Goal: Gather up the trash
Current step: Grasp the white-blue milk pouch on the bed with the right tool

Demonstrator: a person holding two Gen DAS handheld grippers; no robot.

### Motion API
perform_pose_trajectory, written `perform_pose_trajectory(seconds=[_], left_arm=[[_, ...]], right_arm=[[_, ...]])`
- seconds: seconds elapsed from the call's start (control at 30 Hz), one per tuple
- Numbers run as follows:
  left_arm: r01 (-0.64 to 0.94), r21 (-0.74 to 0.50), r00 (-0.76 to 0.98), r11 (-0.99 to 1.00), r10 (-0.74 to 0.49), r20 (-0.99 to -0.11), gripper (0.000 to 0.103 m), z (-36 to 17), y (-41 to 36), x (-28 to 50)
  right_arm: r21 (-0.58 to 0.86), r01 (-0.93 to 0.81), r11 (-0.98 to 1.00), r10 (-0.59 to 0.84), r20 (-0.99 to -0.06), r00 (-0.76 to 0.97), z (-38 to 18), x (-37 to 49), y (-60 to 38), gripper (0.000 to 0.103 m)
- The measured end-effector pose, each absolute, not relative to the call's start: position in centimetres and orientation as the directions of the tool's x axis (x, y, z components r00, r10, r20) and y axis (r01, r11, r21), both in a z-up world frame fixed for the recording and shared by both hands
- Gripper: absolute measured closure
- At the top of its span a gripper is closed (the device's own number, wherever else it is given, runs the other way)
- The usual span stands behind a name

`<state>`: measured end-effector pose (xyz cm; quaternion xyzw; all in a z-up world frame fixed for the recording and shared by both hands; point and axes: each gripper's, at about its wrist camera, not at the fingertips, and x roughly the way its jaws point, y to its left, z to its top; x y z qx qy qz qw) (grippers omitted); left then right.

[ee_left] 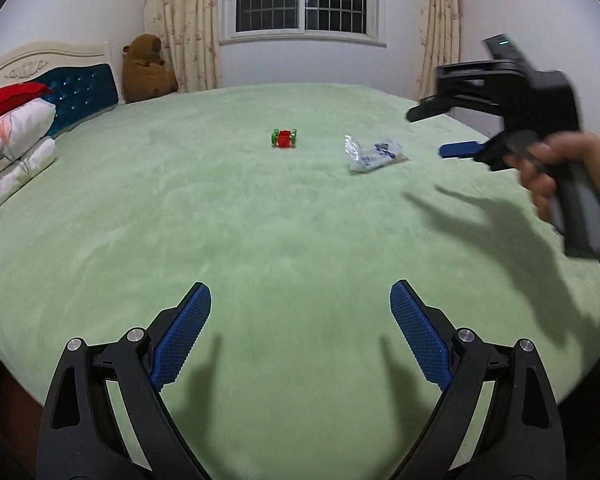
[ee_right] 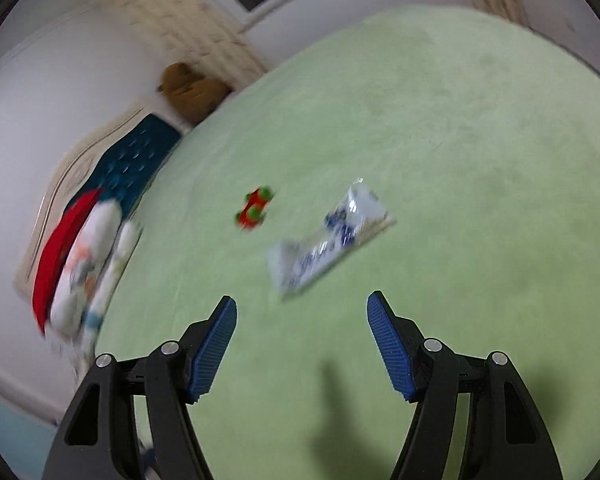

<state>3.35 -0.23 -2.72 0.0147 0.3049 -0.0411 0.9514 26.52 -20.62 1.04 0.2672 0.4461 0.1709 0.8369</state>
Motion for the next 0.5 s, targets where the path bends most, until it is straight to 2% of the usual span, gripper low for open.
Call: perform_pose_trajectory(seconds=[0.13, 0.43, 0.47, 0.5], left_arm=[[0.081, 0.017, 0.825, 0.997, -0.057, -0.562, 0.014, -2.8, 0.7, 3.8], [0.094, 0.000, 0.815, 0.996, -0.077, -0.575, 0.014, -3.0, 1.0, 4.3], [0.095, -0.008, 0.810, 0.995, -0.082, -0.581, 0.014, -3.1, 1.2, 4.5], [0.098, -0.017, 0.806, 0.995, -0.090, -0.585, 0.014, -3.1, 1.2, 4.4]], right_arm=[[0.645, 0.050, 0.762, 0.535, -0.672, 0.513, -1.0, 30.1, -19.8, 0.036], [0.590, 0.166, 0.790, 0.457, -0.748, 0.481, -3.3, 35.0, -16.5, 0.035], [0.560, 0.153, 0.814, 0.432, -0.762, 0.483, -3.2, 35.3, -15.7, 0.040], [0.541, 0.143, 0.829, 0.418, -0.768, 0.485, -3.1, 35.5, -15.4, 0.057]])
